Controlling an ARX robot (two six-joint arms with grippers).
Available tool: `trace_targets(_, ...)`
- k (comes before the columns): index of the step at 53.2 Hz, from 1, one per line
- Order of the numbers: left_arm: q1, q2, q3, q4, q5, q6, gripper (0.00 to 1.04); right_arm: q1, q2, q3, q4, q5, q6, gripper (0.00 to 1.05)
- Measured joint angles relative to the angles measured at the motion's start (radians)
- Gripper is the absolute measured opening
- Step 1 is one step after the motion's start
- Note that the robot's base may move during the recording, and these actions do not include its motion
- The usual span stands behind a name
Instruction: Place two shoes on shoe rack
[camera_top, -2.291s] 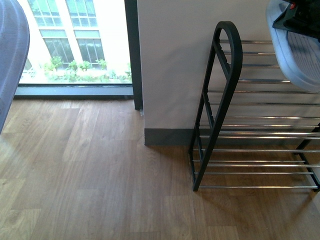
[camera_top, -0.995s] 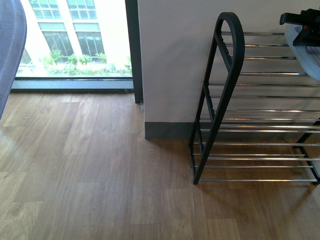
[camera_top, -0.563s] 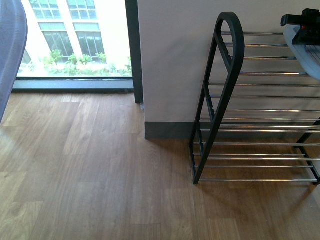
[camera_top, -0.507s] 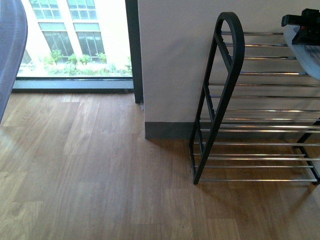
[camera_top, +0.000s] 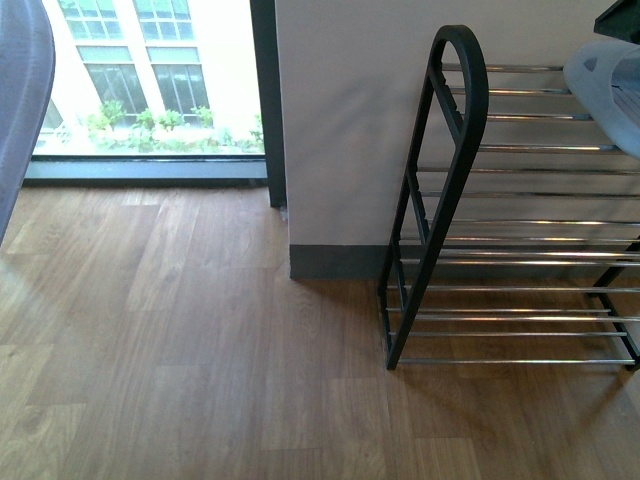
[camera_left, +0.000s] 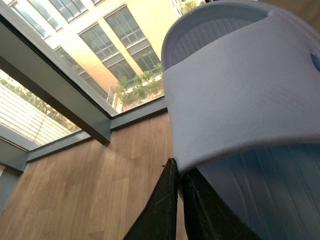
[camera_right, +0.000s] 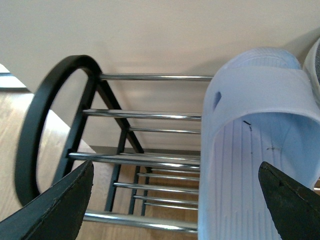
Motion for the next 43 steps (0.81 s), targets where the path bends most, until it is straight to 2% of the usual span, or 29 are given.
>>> trace_targets(3, 0.0, 0.0, 0.0, 0.0, 0.0, 0.0, 0.02, 0.0, -0.058, -0.065, 0.041, -0.035, 0.013, 0.96)
trace_targets(6, 0.0, 0.0, 0.0, 0.0, 0.0, 0.0, 0.02, 0.0, -0.14, -0.155, 0.113, -0.129, 0.062, 0.96)
trace_targets(9, 0.0, 0.0, 0.0, 0.0, 0.0, 0.0, 0.02, 0.002, -0.22, -0.245, 0.188, -0.177, 0.088, 0.96)
trace_targets(13, 0.0, 0.0, 0.0, 0.0, 0.0, 0.0, 0.02, 0.005, -0.345, -0.381, 0.285, -0.204, 0.127, 0.96)
trace_targets(20, 0.0, 0.0, 0.0, 0.0, 0.0, 0.0, 0.02, 0.023, -0.556, -0.629, 0.394, -0.156, 0.144, 0.96)
trace_targets(25, 0.0, 0.0, 0.0, 0.0, 0.0, 0.0, 0.02, 0.04, -0.643, -0.737, 0.443, -0.123, 0.139, 0.96)
trace_targets(30, 0.0, 0.0, 0.0, 0.0, 0.0, 0.0, 0.02, 0.048, -0.695, -0.814, 0.494, -0.101, 0.148, 0.96)
trace_targets(36, 0.0, 0.0, 0.0, 0.0, 0.0, 0.0, 0.02, 0.054, -0.672, -0.89, 0.661, -0.031, 0.19, 0.96)
trace_targets(43, 0.0, 0.0, 0.0, 0.0, 0.0, 0.0, 0.02, 0.055, -0.659, -0.897, 0.68, -0.021, 0.207, 0.96)
